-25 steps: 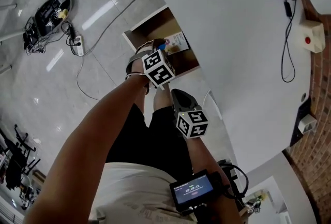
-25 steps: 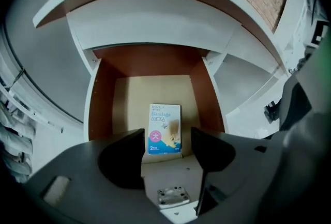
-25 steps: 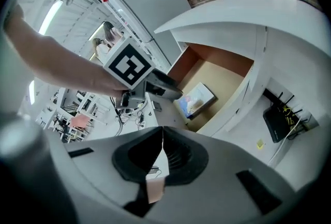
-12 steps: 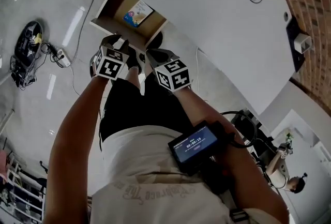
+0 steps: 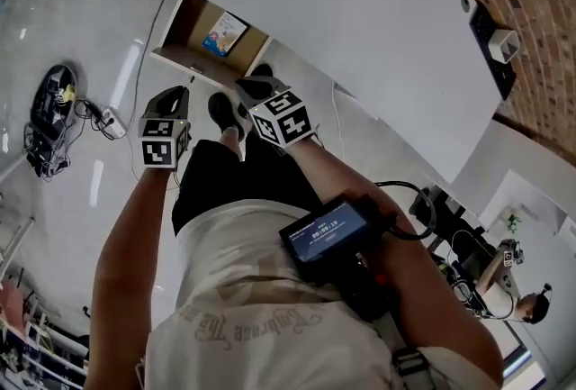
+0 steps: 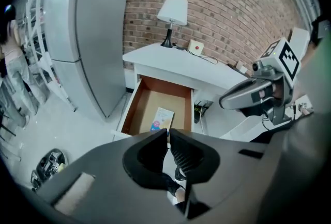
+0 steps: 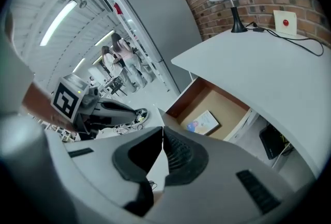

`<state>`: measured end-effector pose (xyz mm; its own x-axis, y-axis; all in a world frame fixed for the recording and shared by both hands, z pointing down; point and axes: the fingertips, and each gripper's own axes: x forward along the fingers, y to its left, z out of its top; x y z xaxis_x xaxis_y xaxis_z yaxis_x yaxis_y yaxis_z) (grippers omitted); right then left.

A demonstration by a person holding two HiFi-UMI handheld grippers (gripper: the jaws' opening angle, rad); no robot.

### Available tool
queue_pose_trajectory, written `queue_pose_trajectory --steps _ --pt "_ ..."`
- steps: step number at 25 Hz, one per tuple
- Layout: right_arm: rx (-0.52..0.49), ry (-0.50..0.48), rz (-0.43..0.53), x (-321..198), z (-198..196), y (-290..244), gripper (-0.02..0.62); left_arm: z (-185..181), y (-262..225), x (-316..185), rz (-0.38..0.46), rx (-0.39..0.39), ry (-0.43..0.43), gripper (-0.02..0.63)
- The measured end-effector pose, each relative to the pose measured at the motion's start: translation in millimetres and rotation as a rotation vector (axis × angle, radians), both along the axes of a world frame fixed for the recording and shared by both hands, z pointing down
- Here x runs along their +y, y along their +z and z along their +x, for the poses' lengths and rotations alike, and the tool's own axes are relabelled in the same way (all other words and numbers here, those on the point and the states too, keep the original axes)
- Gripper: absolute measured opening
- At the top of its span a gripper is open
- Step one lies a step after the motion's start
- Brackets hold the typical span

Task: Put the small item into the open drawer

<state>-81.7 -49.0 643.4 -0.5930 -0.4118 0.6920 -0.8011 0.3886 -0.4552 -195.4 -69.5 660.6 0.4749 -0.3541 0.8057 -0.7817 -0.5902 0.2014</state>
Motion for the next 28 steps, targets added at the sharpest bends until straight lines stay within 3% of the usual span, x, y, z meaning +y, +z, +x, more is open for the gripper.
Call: queue_pose_trajectory --steps 11,20,28 --pt "-0.052 -0.025 0.138 11.7 12.9 -69.4 0.006 17.0 -75.0 4.6 0.100 0.150 -0.070 0.012" --pt "-0.060 0.077 0.262 22.8 43.9 -126.6 0.006 30.8 -127.4 26.4 0.160 0.252 -0.044 0.012" --pt "-0.052 0.097 0.357 29.7 49.2 -165.5 0.006 29.1 -157.9 36.2 0.232 0.298 -0.005 0.012"
